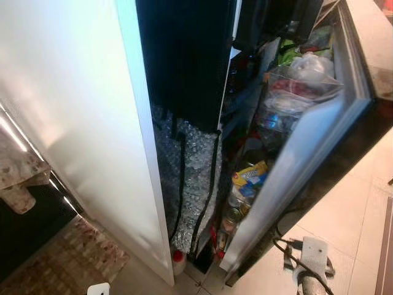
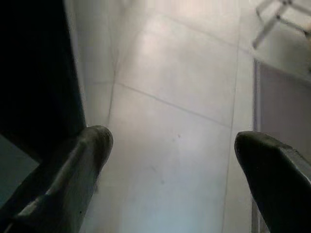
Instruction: Restocking fridge
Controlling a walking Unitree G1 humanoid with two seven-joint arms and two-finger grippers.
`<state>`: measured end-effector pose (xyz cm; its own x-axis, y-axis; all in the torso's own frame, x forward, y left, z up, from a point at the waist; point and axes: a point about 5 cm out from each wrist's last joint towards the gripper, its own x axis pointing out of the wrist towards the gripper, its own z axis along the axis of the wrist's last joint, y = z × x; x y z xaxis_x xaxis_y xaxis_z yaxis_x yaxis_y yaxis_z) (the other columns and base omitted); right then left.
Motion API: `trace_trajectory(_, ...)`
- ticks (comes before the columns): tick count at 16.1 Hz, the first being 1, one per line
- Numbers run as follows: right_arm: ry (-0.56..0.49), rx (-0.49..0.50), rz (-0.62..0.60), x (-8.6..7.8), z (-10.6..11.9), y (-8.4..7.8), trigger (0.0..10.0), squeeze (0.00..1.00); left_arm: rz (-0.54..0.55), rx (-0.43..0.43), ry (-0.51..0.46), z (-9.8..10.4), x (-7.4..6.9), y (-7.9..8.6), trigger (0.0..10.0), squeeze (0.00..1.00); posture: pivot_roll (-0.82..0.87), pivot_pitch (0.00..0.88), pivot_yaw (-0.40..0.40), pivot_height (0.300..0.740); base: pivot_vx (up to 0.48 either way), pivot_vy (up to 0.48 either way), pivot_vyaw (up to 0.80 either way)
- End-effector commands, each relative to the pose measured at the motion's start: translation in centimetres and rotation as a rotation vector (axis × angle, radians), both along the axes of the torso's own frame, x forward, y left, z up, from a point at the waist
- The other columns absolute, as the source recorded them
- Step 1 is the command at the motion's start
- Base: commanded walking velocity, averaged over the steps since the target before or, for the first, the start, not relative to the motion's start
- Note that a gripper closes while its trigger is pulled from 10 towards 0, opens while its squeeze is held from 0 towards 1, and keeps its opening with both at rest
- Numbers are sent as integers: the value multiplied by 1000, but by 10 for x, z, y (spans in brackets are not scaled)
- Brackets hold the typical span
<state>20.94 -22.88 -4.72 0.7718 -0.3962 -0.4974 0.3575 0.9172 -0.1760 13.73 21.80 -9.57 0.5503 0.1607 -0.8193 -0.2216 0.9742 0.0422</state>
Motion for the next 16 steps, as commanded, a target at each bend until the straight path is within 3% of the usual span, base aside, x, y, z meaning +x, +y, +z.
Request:
trace_trajectory(1, -21, -11, 36, 1, 2, 1, 10000, 0, -9, -11, 44, -4, -8, -3, 10000, 0, -92, 43, 27, 740, 0, 0, 0)
trace_trajectory(8, -178, -21, 138, 34, 29, 9, 10000, 0, -17, -7, 34, -3, -6, -3, 10000, 0, -93, 53, 31, 740, 0, 0, 0)
trace_trajectory(11, -216, 73, 273, 47, 36, 27, 10000, 0, -23, -7, 16, -2, -1, -4, 10000, 0, -92, 53, 31, 740, 0, 0, 0)
trace_trajectory(13, -222, 133, 445, 52, 40, 40, 10000, 0, -22, -8, 9, -1, 0, -5, 10000, 0, -91, 54, 29, 740, 0, 0, 0)
trace_trajectory(16, -268, 174, 552, 65, 55, 39, 10000, 0, -23, -8, -2, -1, 2, -7, 10000, 0, -93, 59, 28, 740, 0, 0, 0)
